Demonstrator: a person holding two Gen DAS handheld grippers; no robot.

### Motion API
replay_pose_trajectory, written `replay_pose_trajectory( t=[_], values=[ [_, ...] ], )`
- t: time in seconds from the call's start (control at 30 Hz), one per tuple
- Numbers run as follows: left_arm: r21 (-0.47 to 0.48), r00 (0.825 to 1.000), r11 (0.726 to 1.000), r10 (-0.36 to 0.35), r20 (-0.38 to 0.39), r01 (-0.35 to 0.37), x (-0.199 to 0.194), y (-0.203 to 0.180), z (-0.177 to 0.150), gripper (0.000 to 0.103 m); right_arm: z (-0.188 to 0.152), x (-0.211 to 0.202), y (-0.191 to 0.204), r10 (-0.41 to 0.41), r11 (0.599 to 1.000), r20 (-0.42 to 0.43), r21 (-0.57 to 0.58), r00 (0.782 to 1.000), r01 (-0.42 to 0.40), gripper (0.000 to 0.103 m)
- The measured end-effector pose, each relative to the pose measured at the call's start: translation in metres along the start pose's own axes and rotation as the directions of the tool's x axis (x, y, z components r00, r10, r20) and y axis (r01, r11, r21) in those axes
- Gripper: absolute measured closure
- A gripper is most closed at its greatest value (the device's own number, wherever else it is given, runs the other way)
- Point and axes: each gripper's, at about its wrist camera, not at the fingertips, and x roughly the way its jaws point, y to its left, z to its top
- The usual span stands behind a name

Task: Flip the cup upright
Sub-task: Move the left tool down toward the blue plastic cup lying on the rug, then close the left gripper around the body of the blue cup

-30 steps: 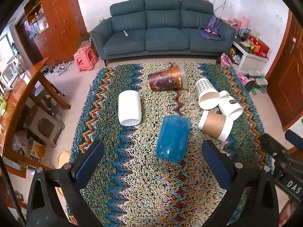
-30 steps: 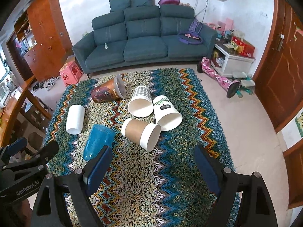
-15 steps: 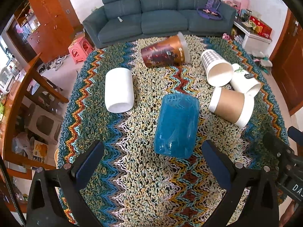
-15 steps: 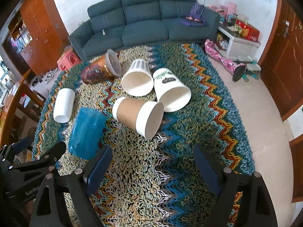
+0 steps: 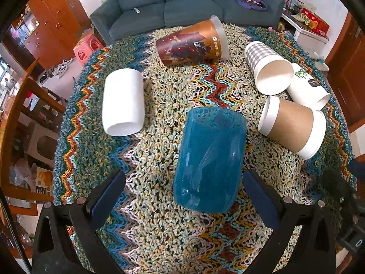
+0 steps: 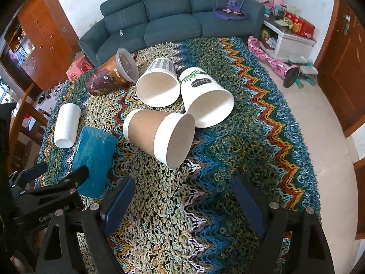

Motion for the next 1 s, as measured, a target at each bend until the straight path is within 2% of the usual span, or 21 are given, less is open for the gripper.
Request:
replay_pose_trajectory(
  t=[0.43,0.53,0.6,0.63,1.0],
  values=[
    [0.049,0.997,0.998,-0.029,-0.074,0.033,0.033,-0.015,0.010,0.002,-0.001,0.020,-0.004,0.015,1.000,-0.047,0.018,0.999,-0.014,0.015],
    [0.053,0.995,0.998,-0.039,-0.090,0.044,0.038,-0.018,0.012,0.009,-0.002,0.021,-0.006,0.014,1.000,-0.049,0.021,0.999,-0.013,0.015],
    [0.054,0.994,0.997,-0.048,-0.102,0.054,0.041,-0.019,0.013,0.022,-0.003,0.021,-0.007,0.015,1.000,-0.054,0.026,0.998,-0.013,0.015],
    [0.052,0.992,0.996,-0.063,-0.111,0.069,0.044,-0.020,0.014,0.025,-0.003,0.022,-0.007,0.014,0.999,-0.058,0.029,0.998,-0.012,0.015],
    [0.010,0.992,0.996,-0.092,-0.085,0.093,0.036,-0.011,0.009,0.027,-0.009,0.020,-0.009,0.022,0.999,-0.070,0.040,0.997,-0.019,0.015]
  ],
)
